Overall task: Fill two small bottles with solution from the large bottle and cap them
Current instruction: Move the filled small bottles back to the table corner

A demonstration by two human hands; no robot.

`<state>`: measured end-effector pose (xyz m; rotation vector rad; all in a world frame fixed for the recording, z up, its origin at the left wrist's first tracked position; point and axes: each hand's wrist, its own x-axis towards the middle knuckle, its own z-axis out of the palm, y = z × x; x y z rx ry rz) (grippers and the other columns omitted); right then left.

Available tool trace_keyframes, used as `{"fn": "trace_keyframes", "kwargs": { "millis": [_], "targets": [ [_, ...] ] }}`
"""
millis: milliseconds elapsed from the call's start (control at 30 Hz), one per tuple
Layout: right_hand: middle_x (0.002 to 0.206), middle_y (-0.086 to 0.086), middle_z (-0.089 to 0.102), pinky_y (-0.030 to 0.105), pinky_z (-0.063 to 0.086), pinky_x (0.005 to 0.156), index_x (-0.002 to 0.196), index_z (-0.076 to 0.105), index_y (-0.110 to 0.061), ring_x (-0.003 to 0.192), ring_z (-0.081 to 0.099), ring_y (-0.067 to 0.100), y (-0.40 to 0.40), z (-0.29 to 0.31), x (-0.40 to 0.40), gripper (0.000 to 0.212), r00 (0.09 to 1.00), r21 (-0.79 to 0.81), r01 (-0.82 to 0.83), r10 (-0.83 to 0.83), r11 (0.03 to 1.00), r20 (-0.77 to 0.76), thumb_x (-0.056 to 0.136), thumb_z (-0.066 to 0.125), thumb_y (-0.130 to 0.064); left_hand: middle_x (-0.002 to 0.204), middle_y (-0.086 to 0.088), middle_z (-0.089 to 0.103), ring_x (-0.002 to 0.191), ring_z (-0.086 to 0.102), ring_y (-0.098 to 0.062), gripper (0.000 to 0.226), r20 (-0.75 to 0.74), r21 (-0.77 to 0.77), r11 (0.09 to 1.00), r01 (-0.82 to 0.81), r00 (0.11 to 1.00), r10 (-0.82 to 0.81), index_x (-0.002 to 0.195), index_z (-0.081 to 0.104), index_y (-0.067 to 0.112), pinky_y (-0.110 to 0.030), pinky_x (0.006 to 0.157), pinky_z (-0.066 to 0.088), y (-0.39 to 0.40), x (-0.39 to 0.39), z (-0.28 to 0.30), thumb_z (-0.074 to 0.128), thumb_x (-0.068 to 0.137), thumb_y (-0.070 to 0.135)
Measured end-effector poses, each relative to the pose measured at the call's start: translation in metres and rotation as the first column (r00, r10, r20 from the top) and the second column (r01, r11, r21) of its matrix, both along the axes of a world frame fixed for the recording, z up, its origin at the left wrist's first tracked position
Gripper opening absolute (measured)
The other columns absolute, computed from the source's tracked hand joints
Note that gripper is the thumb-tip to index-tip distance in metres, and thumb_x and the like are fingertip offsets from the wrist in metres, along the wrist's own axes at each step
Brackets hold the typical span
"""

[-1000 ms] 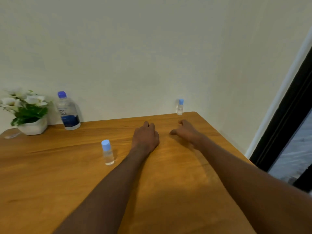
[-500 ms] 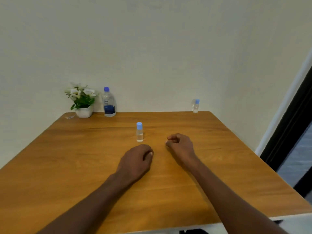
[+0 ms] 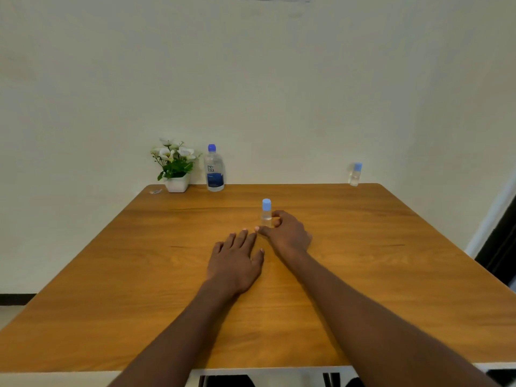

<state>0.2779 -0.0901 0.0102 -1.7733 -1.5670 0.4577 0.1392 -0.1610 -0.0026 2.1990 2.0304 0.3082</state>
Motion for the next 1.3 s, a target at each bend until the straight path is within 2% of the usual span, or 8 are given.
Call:
{"fn": "trace_keyframes", "kwargs": {
  "millis": [100, 200, 400, 567, 700, 1033, 1167, 1300],
  "targets": [
    [0.115, -0.013, 0.074, 0.039, 0.035, 0.094, 0.117, 0.073, -0.034, 0.115, 0.065, 0.015, 0.011, -0.002, -0.004, 0.040, 0.997, 0.008, 0.072, -0.072, 0.997, -0.020, 0.084, 0.078, -0.056, 0.175, 0.007, 0.004, 0.161, 0.004, -0.019, 0.066, 0.003, -0.013, 1.000, 0.003, 1.000, -0.003, 0.166, 0.011, 0.035, -0.046, 0.129, 0.008, 0.002, 0.000, -0.001, 0.016, 0.106, 0.062],
    [0.110, -0.008, 0.077, 0.038, 0.051, 0.094, 0.114, 0.077, -0.029, 0.107, 0.070, 0.019, 0.019, -0.005, 0.010, 0.030, 0.991, 0.037, 0.096, -0.092, 0.995, -0.094, 0.087, 0.079, -0.043, 0.175, 0.006, 0.007, 0.161, 0.007, -0.020, 0.067, -0.002, -0.012, 1.000, 0.013, 1.000, -0.013, 0.165, 0.013, 0.034, -0.048, 0.129, 0.010, 0.004, 0.000, 0.000, 0.018, 0.105, 0.062],
    [0.108, 0.000, 0.075, 0.037, 0.057, 0.082, 0.113, 0.070, -0.022, 0.100, 0.070, 0.023, 0.037, -0.003, 0.094, 0.033, 0.955, 0.054, 0.238, -0.223, 0.970, -0.195, 0.084, 0.084, -0.030, 0.157, -0.009, 0.046, 0.141, 0.046, -0.026, 0.051, -0.071, 0.080, 0.995, 0.064, 0.996, -0.058, 0.143, 0.050, 0.019, -0.046, 0.115, 0.041, 0.031, 0.021, 0.005, 0.033, 0.107, 0.051],
    [0.099, 0.000, 0.077, 0.032, 0.056, 0.075, 0.100, 0.076, -0.023, 0.090, 0.070, 0.020, 0.064, 0.006, 0.176, 0.024, 0.906, 0.015, 0.387, -0.378, 0.922, -0.190, 0.081, 0.087, -0.032, 0.139, -0.006, 0.058, 0.130, 0.053, -0.028, 0.041, 0.020, 0.103, 0.969, 0.226, 0.973, -0.229, 0.131, 0.056, 0.017, -0.050, 0.109, 0.043, 0.089, 0.070, 0.007, 0.041, 0.106, 0.044],
    [0.097, 0.000, 0.077, 0.032, 0.057, 0.076, 0.100, 0.078, -0.025, 0.088, 0.070, 0.020, 0.097, 0.010, 0.214, 0.023, 0.894, -0.026, 0.409, -0.407, 0.912, -0.188, 0.081, 0.086, -0.035, 0.148, -0.004, 0.056, 0.136, 0.050, -0.026, 0.044, 0.069, 0.101, 0.919, 0.381, 0.919, -0.389, 0.145, 0.052, 0.018, -0.046, 0.112, 0.041, 0.137, 0.123, 0.014, 0.044, 0.107, 0.039],
    [0.110, -0.001, 0.077, 0.034, 0.054, 0.084, 0.114, 0.078, -0.032, 0.103, 0.071, 0.023, 0.193, 0.006, 0.234, 0.040, 0.879, -0.037, 0.470, -0.472, 0.882, -0.066, 0.084, 0.075, -0.058, 0.170, -0.001, 0.028, 0.156, 0.024, -0.023, 0.065, 0.046, 0.059, 0.960, 0.274, 0.960, -0.277, 0.161, 0.033, 0.029, -0.050, 0.126, 0.016, 0.222, 0.180, 0.010, 0.034, 0.104, 0.059],
    [0.107, 0.000, 0.077, 0.033, 0.048, 0.079, 0.111, 0.077, -0.029, 0.101, 0.071, 0.023, 0.216, 0.004, 0.239, 0.039, 0.868, -0.045, 0.495, -0.496, 0.868, -0.031, 0.085, 0.075, -0.058, 0.171, 0.001, 0.026, 0.157, 0.023, -0.021, 0.065, 0.039, 0.061, 0.963, 0.264, 0.963, -0.267, 0.161, 0.031, 0.032, -0.050, 0.125, 0.015, 0.227, 0.182, 0.008, 0.033, 0.103, 0.062],
    [0.113, 0.001, 0.076, 0.037, 0.052, 0.090, 0.115, 0.075, -0.030, 0.107, 0.069, 0.025, 0.230, 0.003, 0.241, 0.042, 0.869, -0.030, 0.495, -0.495, 0.868, 0.007, 0.083, 0.079, -0.057, 0.171, 0.003, 0.025, 0.157, 0.022, -0.020, 0.065, 0.037, 0.070, 0.966, 0.249, 0.967, -0.252, 0.161, 0.031, 0.034, -0.050, 0.126, 0.014, 0.232, 0.184, 0.006, 0.033, 0.102, 0.063]
  ]
}}
